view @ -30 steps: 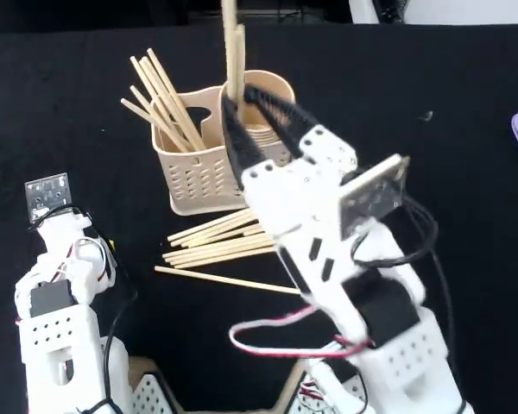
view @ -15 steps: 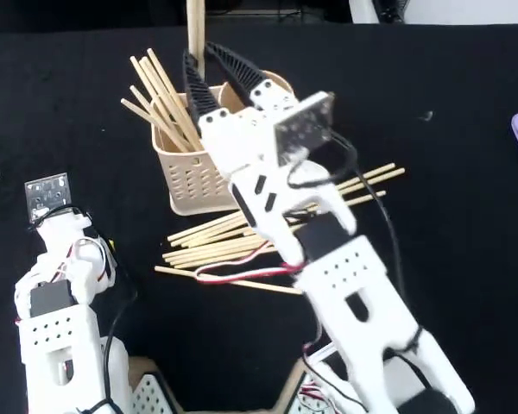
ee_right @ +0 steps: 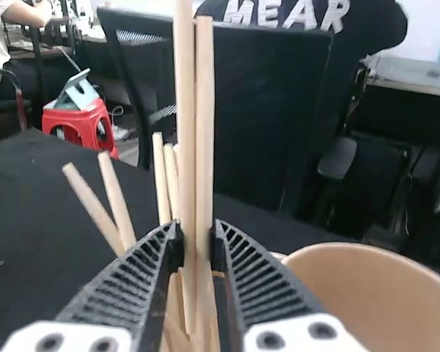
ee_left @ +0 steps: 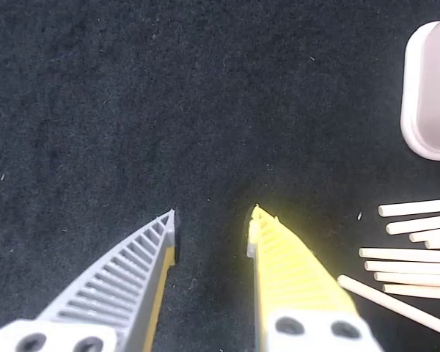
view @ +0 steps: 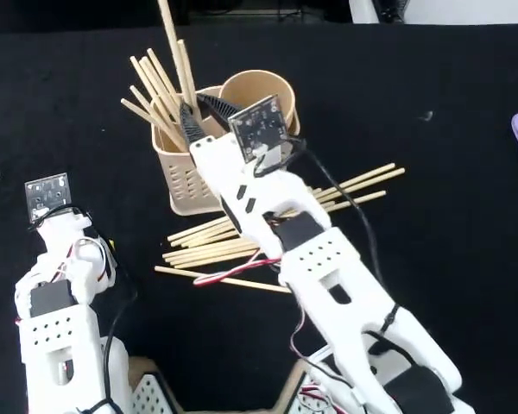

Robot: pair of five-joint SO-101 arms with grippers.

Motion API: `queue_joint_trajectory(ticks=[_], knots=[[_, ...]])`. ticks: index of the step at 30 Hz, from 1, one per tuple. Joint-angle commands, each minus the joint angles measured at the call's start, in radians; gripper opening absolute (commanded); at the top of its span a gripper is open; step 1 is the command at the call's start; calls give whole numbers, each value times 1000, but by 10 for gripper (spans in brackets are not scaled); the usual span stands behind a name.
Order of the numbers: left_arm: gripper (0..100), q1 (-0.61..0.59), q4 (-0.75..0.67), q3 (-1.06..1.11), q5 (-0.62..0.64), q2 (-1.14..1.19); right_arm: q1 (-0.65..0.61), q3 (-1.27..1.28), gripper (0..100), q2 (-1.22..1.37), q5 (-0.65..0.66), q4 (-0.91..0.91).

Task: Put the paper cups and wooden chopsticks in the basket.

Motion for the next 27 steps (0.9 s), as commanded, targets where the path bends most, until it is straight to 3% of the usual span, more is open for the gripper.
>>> queue_joint_trajectory(ticks=[1, 8, 18, 27], knots=[[170, -4, -17, -12, 5, -9, -12, -12, 16, 8, -5, -21], [170, -4, -17, -10, 3, -9, -14, -10, 160, 4, -5, -11], [170, -2, -17, -12, 3, -9, -14, -180, 125, -53, -5, 207], [170, -2, -17, -10, 3, -9, -6, -237, 124, -492, -6, 543]])
